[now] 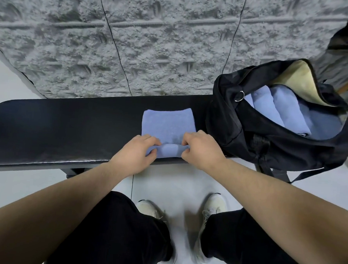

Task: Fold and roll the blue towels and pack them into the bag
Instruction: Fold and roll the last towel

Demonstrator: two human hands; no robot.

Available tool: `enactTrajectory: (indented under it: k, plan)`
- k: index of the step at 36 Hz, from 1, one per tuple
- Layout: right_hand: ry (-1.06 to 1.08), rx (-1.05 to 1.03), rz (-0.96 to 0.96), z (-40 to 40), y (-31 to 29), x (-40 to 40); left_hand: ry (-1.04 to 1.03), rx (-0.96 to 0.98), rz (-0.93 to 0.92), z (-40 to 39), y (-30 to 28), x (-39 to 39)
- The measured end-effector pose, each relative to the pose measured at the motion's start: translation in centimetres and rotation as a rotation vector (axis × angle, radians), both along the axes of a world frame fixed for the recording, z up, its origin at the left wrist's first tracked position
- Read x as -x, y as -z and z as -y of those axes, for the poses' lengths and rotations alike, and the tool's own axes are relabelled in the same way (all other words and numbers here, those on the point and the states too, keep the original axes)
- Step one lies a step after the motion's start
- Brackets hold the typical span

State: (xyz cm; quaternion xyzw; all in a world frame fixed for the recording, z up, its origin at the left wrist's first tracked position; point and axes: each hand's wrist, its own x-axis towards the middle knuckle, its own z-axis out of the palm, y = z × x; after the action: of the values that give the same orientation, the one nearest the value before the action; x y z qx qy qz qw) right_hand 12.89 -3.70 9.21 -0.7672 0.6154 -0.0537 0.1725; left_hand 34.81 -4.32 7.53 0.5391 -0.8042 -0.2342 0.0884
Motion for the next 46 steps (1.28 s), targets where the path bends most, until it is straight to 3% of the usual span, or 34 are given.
enactTrajectory:
  k: [6, 11, 14, 20, 26, 32, 46]
  plan:
    - [-0.097, 0.231, -0.023, 0.0, 0.3, 0.8, -0.011, 0.022, -0.013, 0.2, 0.1, 0.1]
    - [-0.204, 0.287, -0.049, -0.1, 1.0, 0.6, -0.032, 0.109, 0.111, 0.5, 0.5, 0.3]
    - [-0.252, 0.326, -0.125, -0.2, 1.0, 0.5, -0.044, 0.119, 0.097, 0.7, 0.6, 0.4]
    - [-0.279, 0.317, -0.209, -0.2, 1.5, 0.4, -0.011, 0.236, 0.036, 0.7, 0.5, 0.2]
    - [-0.284, 0.254, -0.242, 0.1, 1.9, 0.4, 0.155, 0.384, 0.088, 1.2, 0.1, 0.4]
    - [-0.228, 0.166, -0.176, 0.7, 1.3, 0.5, 0.217, 0.329, 0.199, 1.1, -0.1, 0.5]
    - [-0.176, 0.073, -0.078, -0.6, 1.1, 0.3, 0.127, 0.138, 0.164, -0.1, -0.8, 0.8]
